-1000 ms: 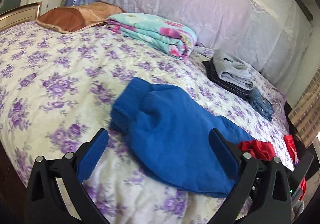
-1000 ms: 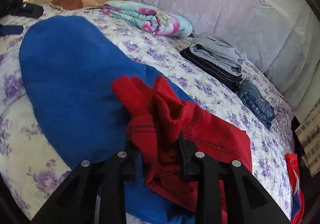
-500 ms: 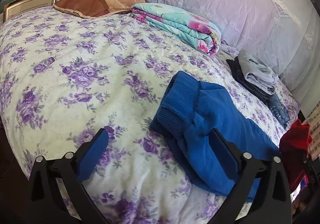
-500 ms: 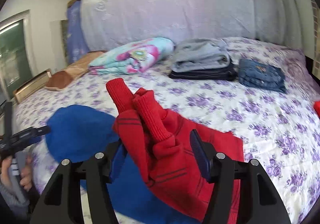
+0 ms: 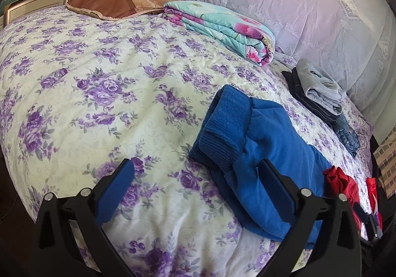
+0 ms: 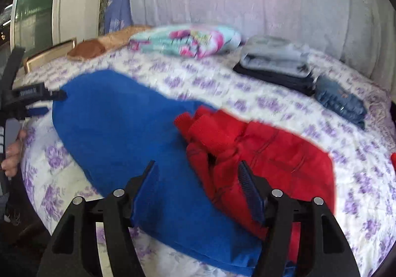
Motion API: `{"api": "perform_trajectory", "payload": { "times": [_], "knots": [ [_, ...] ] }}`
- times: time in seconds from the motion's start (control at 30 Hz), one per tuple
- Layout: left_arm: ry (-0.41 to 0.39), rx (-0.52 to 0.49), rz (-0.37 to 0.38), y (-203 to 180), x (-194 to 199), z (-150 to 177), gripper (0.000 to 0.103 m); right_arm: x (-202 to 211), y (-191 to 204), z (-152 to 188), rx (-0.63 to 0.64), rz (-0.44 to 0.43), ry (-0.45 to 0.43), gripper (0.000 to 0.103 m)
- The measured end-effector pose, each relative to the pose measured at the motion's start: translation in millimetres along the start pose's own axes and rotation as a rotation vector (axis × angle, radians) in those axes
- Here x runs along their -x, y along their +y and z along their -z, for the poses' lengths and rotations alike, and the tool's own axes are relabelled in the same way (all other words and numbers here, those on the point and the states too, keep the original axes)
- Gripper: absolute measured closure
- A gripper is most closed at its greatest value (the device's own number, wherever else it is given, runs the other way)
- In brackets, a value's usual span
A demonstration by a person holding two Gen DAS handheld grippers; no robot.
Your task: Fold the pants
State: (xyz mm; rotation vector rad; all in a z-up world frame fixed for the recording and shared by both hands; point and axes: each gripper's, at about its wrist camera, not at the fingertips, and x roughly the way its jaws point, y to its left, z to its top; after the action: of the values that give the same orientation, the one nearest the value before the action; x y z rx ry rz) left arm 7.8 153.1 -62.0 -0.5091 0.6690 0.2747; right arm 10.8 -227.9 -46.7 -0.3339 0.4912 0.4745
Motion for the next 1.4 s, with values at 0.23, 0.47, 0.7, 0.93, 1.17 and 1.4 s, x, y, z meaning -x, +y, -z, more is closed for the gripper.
{"api": "perform_trajectory", "payload": {
  "times": [0.23,0.47,0.7,0.93,1.17,1.4],
  "knots": [
    [0.006,-0.003,0.007,-1.9,0.7,1.2,0.005,-42.4,22.4,-14.2,0.234,0.137,0.076,0.040],
    [0.016,0.001,0.023,1.8,1.4,0.6,0.005,-24.8,8.2,-24.5,0.205,0.124,0.034,0.081],
    [0.020,-0.009,0.021,-1.4,0.3,2.0,0.005,-46.9,28.6,7.5,0.327,0.065,0.173,0.062],
    [0.027,-0.010,0.006,-3.1,-3.1,1.5,0.005,8.1,-9.6,-26.2,0.090,-0.202,0.052,0.046],
    [0.035,-0.022,0.011,-8.7,-6.4,3.1,0.005,-21.2,-40.9,-41.5,-0.072,-0.038,0.045,0.032],
    [0.077,0.080,0.140,10.8,-4.2,-5.7,0.005,-64.1,-37.5,-16.7,-0.073,-0.056,0.186,0.028]
  ]
}}
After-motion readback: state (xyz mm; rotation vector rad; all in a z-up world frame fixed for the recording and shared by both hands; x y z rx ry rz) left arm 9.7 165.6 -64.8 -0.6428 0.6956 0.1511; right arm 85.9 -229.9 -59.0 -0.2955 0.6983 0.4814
